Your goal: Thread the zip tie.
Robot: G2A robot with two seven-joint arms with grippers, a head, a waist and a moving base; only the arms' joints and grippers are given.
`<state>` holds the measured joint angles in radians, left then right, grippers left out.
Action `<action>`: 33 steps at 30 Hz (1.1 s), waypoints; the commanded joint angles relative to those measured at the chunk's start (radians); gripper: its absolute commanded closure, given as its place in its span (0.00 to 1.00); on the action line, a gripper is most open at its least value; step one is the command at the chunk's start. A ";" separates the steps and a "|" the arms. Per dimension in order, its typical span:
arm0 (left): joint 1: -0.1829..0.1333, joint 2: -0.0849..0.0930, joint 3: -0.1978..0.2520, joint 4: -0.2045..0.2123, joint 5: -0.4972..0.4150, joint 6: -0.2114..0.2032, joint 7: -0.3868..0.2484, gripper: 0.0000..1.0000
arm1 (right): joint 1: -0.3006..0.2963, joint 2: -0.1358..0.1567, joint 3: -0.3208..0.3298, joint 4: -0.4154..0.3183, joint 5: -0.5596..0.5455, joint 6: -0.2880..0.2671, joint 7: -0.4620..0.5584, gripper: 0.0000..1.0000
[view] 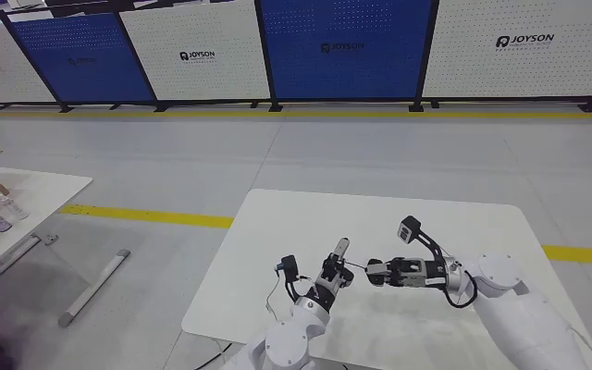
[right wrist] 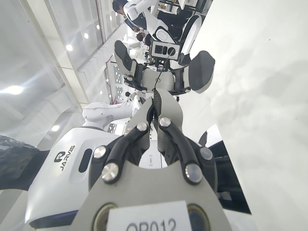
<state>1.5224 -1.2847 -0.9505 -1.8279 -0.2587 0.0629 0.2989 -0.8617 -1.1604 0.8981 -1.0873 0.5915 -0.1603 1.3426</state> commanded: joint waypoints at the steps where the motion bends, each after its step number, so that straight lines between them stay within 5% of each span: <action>1: 0.005 0.002 -0.010 0.001 0.003 -0.003 -0.015 0.00 | -0.003 0.001 0.001 -0.003 -0.003 0.013 0.000 1.00; 10: 0.005 0.002 -0.008 0.002 -0.001 -0.004 -0.040 0.00 | -0.003 0.001 0.002 -0.003 -0.003 0.018 0.000 1.00; 14: 0.016 0.003 -0.018 -0.005 0.005 -0.036 -0.057 0.00 | -0.003 0.001 0.002 -0.003 -0.003 0.018 0.000 1.00; 15: 0.020 0.003 -0.022 -0.006 0.005 -0.043 -0.055 0.09 | -0.003 0.001 0.002 -0.003 -0.003 0.018 0.000 1.00; 16: 0.024 0.003 -0.026 -0.009 0.005 -0.045 -0.056 0.47 | -0.003 0.001 0.002 -0.003 -0.003 0.018 0.000 1.00; 17: 0.026 0.003 -0.029 -0.011 0.003 -0.045 -0.058 0.65 | -0.003 0.001 0.002 -0.003 -0.003 0.018 0.000 1.00; 18: 0.028 0.003 -0.033 -0.013 0.002 -0.044 -0.061 0.81 | -0.003 0.001 0.002 -0.003 -0.003 0.018 0.000 1.00; 20: 0.033 0.004 -0.038 -0.017 -0.004 -0.040 -0.074 0.97 | -0.003 0.001 0.002 -0.003 -0.003 0.018 0.000 1.00; 33: 0.082 0.015 -0.055 -0.043 0.083 -0.069 -0.156 1.00 | -0.003 0.001 0.002 -0.003 -0.003 0.018 0.000 1.00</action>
<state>1.6001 -1.2710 -1.0045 -1.8671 -0.1815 -0.0021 0.1489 -0.8651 -1.1597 0.8996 -1.0901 0.5884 -0.1425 1.3429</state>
